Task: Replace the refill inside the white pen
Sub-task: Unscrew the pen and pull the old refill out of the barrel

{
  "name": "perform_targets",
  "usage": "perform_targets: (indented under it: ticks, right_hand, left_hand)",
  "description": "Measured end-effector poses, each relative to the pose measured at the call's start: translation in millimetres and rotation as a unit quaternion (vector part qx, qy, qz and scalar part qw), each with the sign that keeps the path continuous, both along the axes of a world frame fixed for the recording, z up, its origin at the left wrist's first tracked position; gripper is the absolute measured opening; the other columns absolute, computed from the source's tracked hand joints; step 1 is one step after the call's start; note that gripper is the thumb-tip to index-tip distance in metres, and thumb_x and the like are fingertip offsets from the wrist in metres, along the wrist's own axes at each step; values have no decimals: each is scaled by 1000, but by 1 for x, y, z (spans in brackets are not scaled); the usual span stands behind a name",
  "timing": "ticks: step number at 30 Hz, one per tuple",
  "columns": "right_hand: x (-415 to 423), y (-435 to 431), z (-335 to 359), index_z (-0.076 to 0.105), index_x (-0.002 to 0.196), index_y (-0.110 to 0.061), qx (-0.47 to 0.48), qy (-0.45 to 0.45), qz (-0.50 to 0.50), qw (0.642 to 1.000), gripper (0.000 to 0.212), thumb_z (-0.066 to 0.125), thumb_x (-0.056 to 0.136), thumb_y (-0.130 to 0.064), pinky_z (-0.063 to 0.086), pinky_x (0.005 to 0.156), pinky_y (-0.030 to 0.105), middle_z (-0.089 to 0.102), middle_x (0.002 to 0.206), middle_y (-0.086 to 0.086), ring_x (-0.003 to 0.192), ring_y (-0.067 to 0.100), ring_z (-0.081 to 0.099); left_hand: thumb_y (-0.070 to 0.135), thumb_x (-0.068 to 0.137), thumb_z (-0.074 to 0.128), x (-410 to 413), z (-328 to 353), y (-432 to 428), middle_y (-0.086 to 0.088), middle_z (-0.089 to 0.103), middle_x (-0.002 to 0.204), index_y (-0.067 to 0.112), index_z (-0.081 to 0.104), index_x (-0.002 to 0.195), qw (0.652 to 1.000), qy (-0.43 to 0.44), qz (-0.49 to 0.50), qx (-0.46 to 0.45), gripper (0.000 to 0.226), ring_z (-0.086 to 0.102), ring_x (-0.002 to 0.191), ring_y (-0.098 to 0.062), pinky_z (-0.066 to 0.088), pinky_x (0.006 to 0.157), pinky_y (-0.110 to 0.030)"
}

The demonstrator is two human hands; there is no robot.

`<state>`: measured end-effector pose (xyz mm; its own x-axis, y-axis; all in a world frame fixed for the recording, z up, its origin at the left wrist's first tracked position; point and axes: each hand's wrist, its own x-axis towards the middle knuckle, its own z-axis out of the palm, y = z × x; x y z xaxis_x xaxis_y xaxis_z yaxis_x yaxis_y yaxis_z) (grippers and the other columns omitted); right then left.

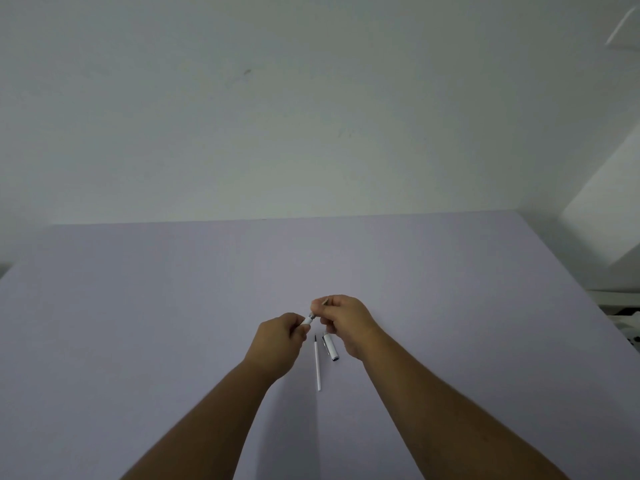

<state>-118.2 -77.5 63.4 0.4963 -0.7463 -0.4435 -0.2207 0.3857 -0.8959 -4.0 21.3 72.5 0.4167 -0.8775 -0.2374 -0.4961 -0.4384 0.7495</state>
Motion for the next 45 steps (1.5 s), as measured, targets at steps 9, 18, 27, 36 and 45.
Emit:
perform_targets:
  ticks: [9, 18, 27, 36, 45]
  right_hand:
    - [0, -1, 7, 71, 74, -20, -15, 4, -29, 999, 7, 69, 80, -16, 46, 63, 25, 64, 75, -1, 67, 13, 52]
    - [-2, -6, 11, 67, 83, -19, -26, 4, -61, 998, 6, 70, 80, -16, 48, 67, 27, 66, 82, 1, 71, 13, 56]
    - [-10, -26, -7, 67, 74, -21, -82, 113, -135, 981, 6, 67, 79, -17, 49, 68, 33, 62, 74, 2, 66, 17, 53]
    - [-29, -3, -70, 68, 100, -10, -224, 374, 106, 893, 23, 50, 86, -9, 51, 86, 33, 69, 108, 12, 103, 29, 62]
    - [-33, -3, -79, 70, 100, -10, -257, 388, 131, 875, 23, 51, 88, -12, 46, 74, 29, 69, 104, 14, 92, 27, 61]
  left_hand:
    - [24, 94, 51, 0, -3, -1, 1, 67, 75, 13, 65, 91, 1000, 16, 14, -5, 18, 61, 69, -18, 57, 77, -40]
    - [19, 95, 48, -1, -5, 0, 2, 65, 79, 38, 54, 101, 996, 85, 4, -14, 21, 62, 65, -9, 52, 54, -12]
    - [19, 95, 47, 1, -19, 4, -5, 63, 82, 30, 59, 100, 992, 122, 26, 11, 17, 60, 66, -15, 55, 58, -18]
    - [17, 94, 47, -4, -43, 10, -4, 62, 79, 30, 59, 99, 987, 149, 27, 50, 18, 57, 62, -16, 53, 51, -15]
    - [18, 95, 48, -7, -51, 12, -4, 62, 78, 31, 58, 97, 987, 147, 25, 65, 17, 57, 62, -16, 53, 50, -14]
